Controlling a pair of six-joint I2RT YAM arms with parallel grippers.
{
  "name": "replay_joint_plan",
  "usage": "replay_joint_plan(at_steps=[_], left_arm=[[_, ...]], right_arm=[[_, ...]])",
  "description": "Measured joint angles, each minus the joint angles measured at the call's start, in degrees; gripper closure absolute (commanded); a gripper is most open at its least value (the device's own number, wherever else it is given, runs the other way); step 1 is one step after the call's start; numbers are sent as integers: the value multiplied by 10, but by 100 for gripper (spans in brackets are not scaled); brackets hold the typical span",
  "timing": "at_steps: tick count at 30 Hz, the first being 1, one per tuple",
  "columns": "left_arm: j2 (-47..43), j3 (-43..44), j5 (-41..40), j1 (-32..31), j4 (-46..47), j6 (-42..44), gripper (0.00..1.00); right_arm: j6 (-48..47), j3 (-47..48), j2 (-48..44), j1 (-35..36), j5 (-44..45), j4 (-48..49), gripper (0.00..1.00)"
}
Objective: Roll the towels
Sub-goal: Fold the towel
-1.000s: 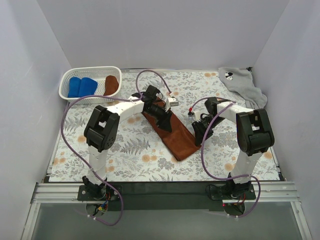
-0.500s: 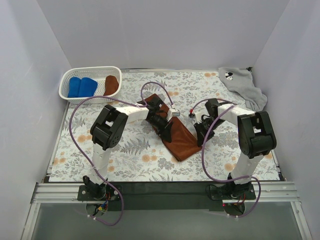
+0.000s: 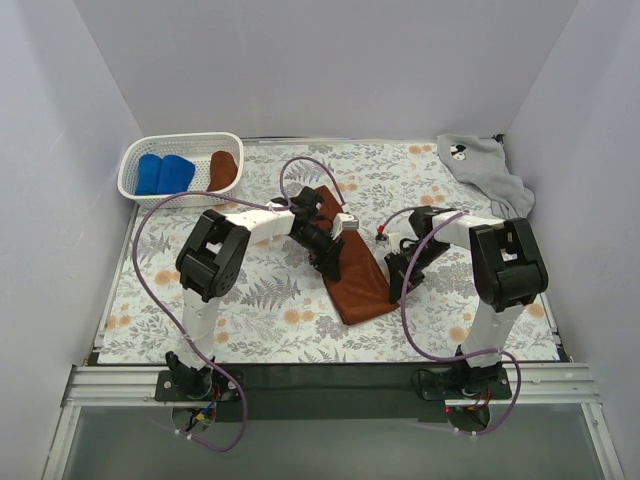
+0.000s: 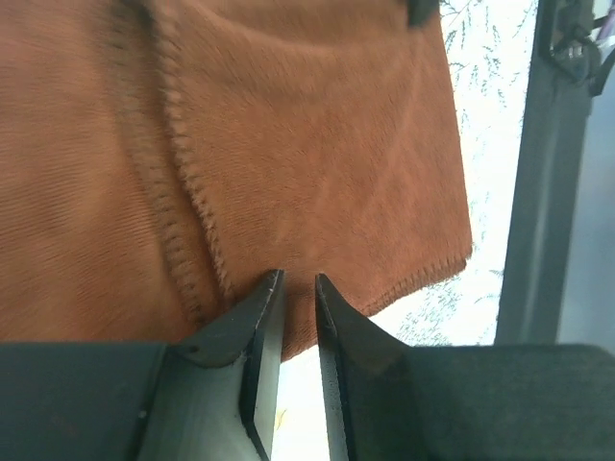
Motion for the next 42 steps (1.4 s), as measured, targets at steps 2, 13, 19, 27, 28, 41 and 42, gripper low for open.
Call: replay_joint_plan(at_steps=[2,13,19,27,28,41,42], left_arm=[[-10,5,-5,7,-7,13,81],[-1,72,-54,101,-28,17,80],[43,118,-78,105,-34,17,80],[57,120,-84,111,-44,18,80],[57,120,-84,111,-45,17,80],[57,121,-84,112,-45,14,80],[57,121,-84,112,-45,14,80]], right_arm=[[-8,0,22,6,-40,-10,94],[-22,-9,55,73,-152,-24,72],[-10,-11,16,38,-123,-22,73],[56,63,-6,15,-59,26,75],[66,78,-4,16,-56,32,76],[115,125,50,74,-23,66,78],[116,126,55,78,-20,66,77]])
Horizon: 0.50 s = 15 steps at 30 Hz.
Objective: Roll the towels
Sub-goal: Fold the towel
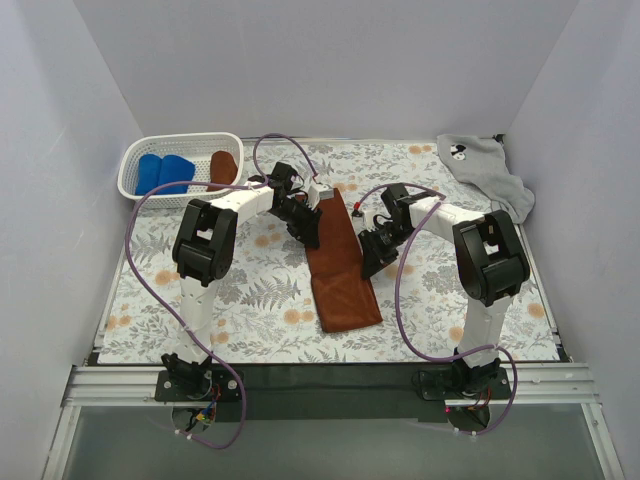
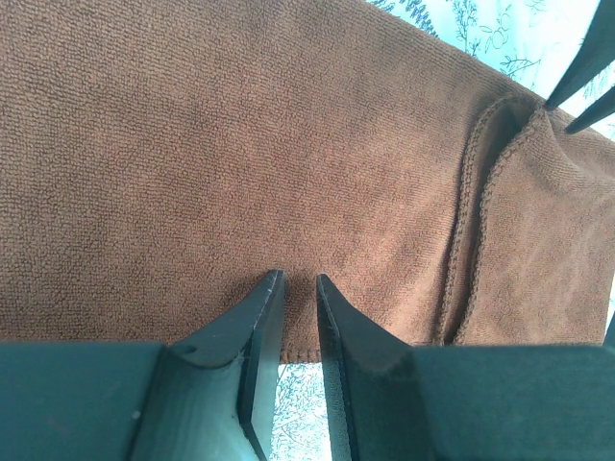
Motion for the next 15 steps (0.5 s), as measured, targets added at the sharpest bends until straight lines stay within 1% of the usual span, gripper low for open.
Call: replay_joint_plan(at_steps=[8,10,12,15], left_arm=[[0,0,0,1,0,-2,80],[0,0,0,2,0,-2,80],[0,0,-1,3,0,-2,80],[0,0,-1,4,-1,-2,80]], right_arm=[[5,7,23,12,17,0,78],[7,10,26,14,18,0,81],[9,13,28,16,17,1,86],[11,13,28,16,13,1,98]])
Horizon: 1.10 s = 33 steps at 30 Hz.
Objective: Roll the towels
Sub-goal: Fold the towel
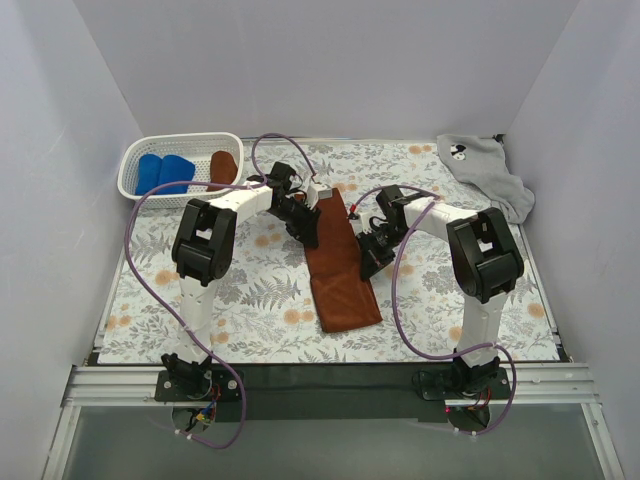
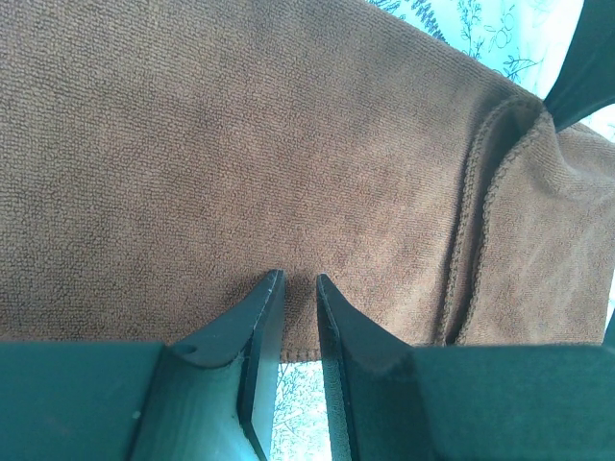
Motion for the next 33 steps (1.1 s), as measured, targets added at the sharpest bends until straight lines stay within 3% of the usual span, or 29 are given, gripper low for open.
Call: replay_joint_plan(at_steps=[25,31,33], left_arm=[[9,6,10,8,-5,0,80],[28,41,8,8,-29,4,80],[42,66,6,10,-39,12,76]], right_arm=[[3,-26,-36,-12,28,2,99],[9,-10,1,-12,27,0,99],[17,2,12,-12,25,-6,94]])
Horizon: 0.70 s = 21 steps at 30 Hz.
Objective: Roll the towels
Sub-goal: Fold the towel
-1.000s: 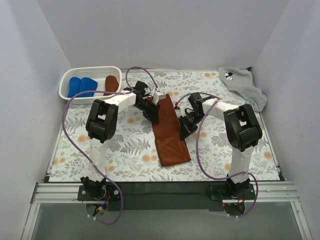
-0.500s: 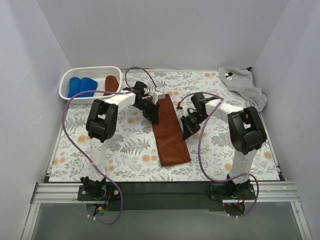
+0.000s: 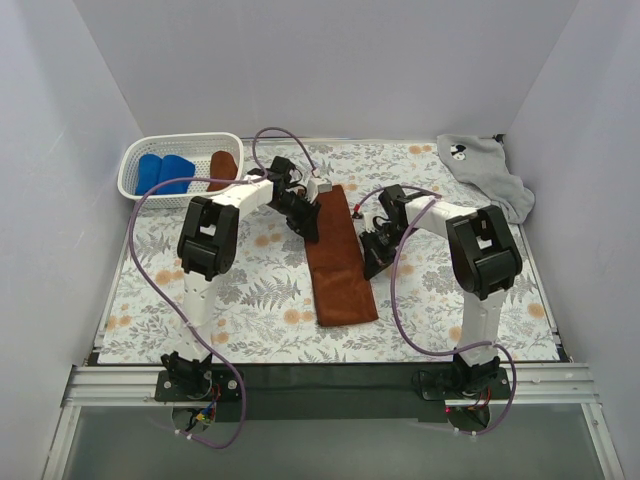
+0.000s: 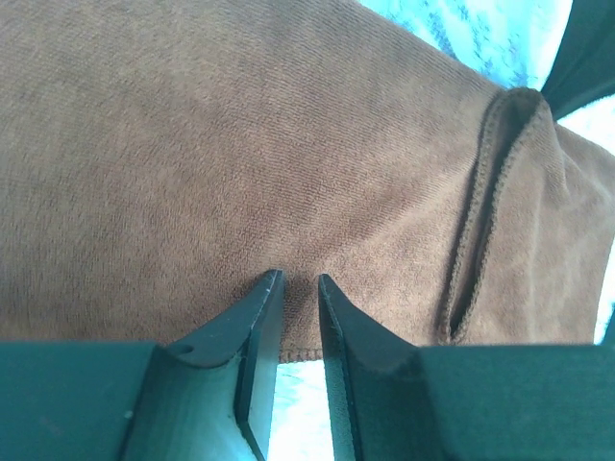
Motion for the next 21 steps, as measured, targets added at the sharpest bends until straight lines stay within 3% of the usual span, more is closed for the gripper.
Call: replay_joint_plan(at_steps=[3,6,12,16,21], left_arm=[[6,15,10,6,-2,16,60],[-8,3,24,12,1,34,52],[-130,-95,8,17,15,80,52],[-309,-222,-57,-15,37,143,56],[-502,-396,-149,-169,110,209,62]], right_arm=[[8,12,6,0,3,2,81],[13,10,-1,0,6,5,75],[12,-2,-53,-16,43,5,67],[0,-2,-93,-25,44,6,72],[-7,0,-103,-23,-22,7,83]])
